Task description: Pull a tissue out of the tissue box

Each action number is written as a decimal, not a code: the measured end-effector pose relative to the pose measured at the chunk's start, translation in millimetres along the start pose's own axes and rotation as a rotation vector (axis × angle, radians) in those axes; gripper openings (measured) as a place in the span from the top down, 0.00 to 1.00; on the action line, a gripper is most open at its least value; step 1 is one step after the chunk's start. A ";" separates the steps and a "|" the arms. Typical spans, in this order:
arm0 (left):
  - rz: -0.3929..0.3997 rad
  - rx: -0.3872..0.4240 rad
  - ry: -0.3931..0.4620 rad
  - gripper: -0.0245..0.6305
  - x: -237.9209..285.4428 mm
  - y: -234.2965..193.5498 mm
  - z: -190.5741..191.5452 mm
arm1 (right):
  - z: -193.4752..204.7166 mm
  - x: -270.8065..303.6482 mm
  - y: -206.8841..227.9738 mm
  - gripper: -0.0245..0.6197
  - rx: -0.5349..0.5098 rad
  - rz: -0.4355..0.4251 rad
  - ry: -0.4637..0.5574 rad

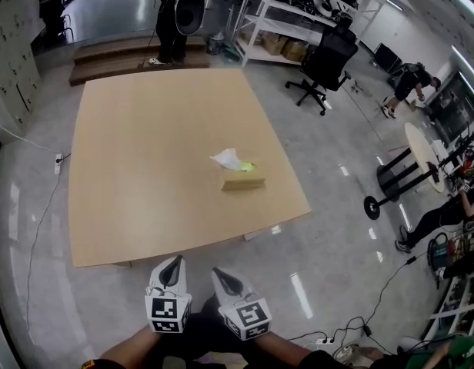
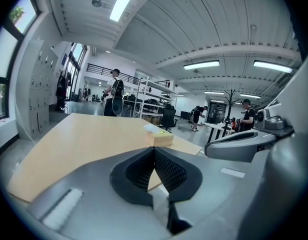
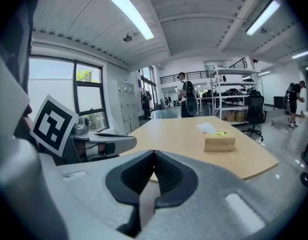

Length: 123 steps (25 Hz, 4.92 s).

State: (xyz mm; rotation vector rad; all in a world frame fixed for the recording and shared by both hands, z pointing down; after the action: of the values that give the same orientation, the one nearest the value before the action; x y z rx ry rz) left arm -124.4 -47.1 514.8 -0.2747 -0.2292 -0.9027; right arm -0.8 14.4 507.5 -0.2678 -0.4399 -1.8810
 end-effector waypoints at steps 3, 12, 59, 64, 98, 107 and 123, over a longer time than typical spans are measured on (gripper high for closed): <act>-0.023 0.011 0.007 0.93 25.8 18.1 -9.1 | -7.8 -0.8 36.0 0.98 0.007 -0.001 0.021; -0.076 0.044 -0.009 0.93 65.4 59.3 -24.0 | -27.6 -5.1 102.3 0.98 0.044 -0.064 0.076; 0.101 -0.052 -0.057 0.93 246.5 -17.3 -70.6 | -117.1 138.6 206.4 0.97 -0.025 0.205 -0.098; 0.058 -0.088 -0.068 0.93 259.1 -36.3 -60.5 | -109.8 174.2 207.7 0.90 -0.063 0.161 -0.160; -0.108 -0.112 -0.171 0.93 289.6 -42.1 -51.9 | -80.7 247.7 253.3 0.96 -0.212 0.028 -0.414; -0.075 -0.062 -0.177 0.93 293.3 -21.8 -51.8 | -121.6 214.3 284.0 0.96 -0.017 0.075 -0.168; -0.136 0.020 -0.197 0.93 292.1 33.5 -59.7 | -109.1 153.4 312.8 0.96 0.105 0.006 -0.006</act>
State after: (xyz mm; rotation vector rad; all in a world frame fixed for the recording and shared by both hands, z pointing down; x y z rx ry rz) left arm 82.1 -262.7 544.3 -0.3326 -0.4433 -1.0079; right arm 242.9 -257.1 522.1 -0.2044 -0.5399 -1.8451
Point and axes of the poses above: the fingertips, and each gripper's own axes: x forward along the fingers, y to its right, z out of its underside, the point moved 6 cm from there along -x, backward along the fingers, and after that the axes turned 4 degrees about x, right-handed, at the moved point
